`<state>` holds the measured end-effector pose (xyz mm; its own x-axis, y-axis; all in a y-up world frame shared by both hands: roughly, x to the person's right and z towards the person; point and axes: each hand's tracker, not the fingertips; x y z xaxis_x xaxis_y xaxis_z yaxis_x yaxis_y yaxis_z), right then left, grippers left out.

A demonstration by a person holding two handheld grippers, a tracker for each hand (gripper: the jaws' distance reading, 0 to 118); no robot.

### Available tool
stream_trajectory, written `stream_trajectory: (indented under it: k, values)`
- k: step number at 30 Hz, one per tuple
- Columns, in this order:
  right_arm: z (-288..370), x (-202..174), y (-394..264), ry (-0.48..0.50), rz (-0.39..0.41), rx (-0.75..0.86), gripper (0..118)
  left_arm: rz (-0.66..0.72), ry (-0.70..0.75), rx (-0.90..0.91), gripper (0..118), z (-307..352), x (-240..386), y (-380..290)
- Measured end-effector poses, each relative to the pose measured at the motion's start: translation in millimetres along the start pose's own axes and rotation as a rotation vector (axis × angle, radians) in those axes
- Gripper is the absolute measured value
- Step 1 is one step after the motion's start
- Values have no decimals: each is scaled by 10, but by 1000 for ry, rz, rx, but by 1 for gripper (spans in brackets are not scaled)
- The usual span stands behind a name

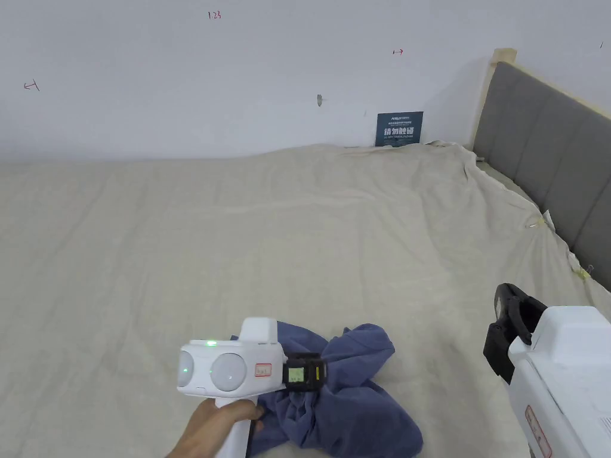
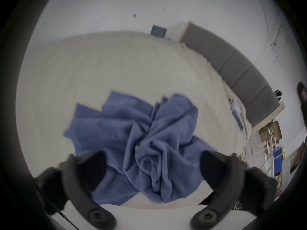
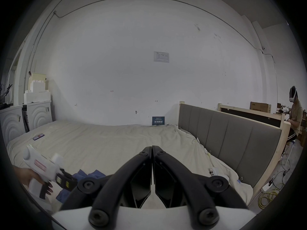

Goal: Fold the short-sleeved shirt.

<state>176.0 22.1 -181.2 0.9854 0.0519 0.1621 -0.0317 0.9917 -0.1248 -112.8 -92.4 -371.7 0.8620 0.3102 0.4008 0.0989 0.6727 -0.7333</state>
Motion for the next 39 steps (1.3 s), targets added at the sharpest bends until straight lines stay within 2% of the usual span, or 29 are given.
stream_trajectory:
  k: [8,13,19,20,22,23,24,25,26,29,39]
  values:
    - [-30,-120,167,16,8,35,0,-57,54,385,118,1191,-38,429]
    - [-56,-178,271,30,16,60,0,-93,254,611,118,1689,-139,452]
    - [-80,-273,367,46,21,81,0,-144,469,740,115,1966,-281,289]
    - [-83,-287,377,50,22,83,0,-159,491,753,112,1975,-311,255]
    - [-90,-316,386,56,23,87,0,-153,505,757,84,2007,-356,183]
    - [-96,-331,388,58,24,89,0,-147,508,759,66,2012,-383,153]
    - [-101,-347,393,60,25,90,0,-135,512,756,31,2008,-420,136]
    - [-105,-362,399,63,24,91,0,-124,514,756,8,2006,-451,108]
    - [-112,-370,397,66,21,93,0,-117,495,752,0,2007,-485,82]
    - [-112,-388,404,74,18,97,0,-97,424,729,0,2001,-590,25]
    - [-101,-406,402,82,28,100,0,-116,452,711,0,1982,-545,3]
